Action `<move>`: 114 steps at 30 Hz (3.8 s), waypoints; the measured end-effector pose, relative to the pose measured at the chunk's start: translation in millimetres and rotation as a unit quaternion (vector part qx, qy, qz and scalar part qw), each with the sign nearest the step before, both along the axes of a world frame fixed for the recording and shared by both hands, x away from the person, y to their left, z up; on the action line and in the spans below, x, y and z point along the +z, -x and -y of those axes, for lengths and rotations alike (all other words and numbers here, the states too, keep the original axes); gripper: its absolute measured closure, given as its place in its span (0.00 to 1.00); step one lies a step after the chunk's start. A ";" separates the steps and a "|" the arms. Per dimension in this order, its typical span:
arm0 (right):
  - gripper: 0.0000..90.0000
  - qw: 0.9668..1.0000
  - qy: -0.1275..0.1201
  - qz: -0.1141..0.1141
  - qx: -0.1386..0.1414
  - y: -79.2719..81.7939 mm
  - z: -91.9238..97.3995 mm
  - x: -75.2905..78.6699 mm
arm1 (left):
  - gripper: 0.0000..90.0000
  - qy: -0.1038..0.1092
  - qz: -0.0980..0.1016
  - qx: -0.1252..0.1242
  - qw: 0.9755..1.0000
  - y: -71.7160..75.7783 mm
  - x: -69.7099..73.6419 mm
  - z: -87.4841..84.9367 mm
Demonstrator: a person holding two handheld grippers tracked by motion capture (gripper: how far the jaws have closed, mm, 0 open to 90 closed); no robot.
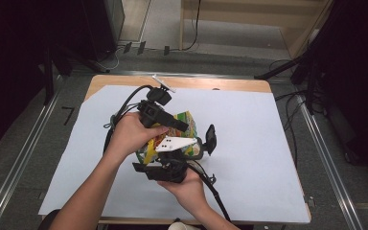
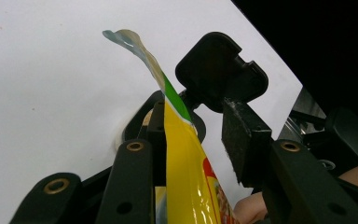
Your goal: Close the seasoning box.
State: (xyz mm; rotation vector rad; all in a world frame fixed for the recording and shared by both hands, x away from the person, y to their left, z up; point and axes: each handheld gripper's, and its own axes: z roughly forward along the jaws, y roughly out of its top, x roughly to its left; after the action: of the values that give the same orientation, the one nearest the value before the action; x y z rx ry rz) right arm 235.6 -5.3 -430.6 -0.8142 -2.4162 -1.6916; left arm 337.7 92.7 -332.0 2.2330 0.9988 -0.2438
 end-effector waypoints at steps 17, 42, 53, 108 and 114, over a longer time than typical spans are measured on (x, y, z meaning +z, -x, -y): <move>0.70 1.000 0.001 0.000 0.000 0.5 -0.3 -0.1 | 0.73 -0.003 0.005 0.001 1.000 1.8 0.6 0.2; 0.70 1.000 0.003 0.001 0.001 1.6 -0.5 1.6 | 0.73 0.001 -0.001 0.002 1.000 0.0 -0.1 -1.9; 0.70 1.000 0.002 0.002 0.003 2.6 -0.2 2.8 | 0.73 0.002 -0.003 0.003 1.000 0.5 0.8 -2.3; 0.70 0.999 0.026 0.038 0.011 7.0 -6.6 -10.6 | 0.73 -0.001 -0.026 -0.010 1.000 -3.7 -6.0 -7.5; 0.68 0.999 0.021 0.042 0.017 8.2 -7.1 -16.2 | 0.74 -0.002 -0.032 -0.011 0.999 -5.9 -9.2 -9.3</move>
State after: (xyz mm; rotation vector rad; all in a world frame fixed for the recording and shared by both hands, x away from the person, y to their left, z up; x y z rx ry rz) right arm 227.5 1.9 -446.8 -0.7182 -2.5125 -1.7014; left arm 343.7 102.0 -341.2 2.2537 1.0091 -0.3251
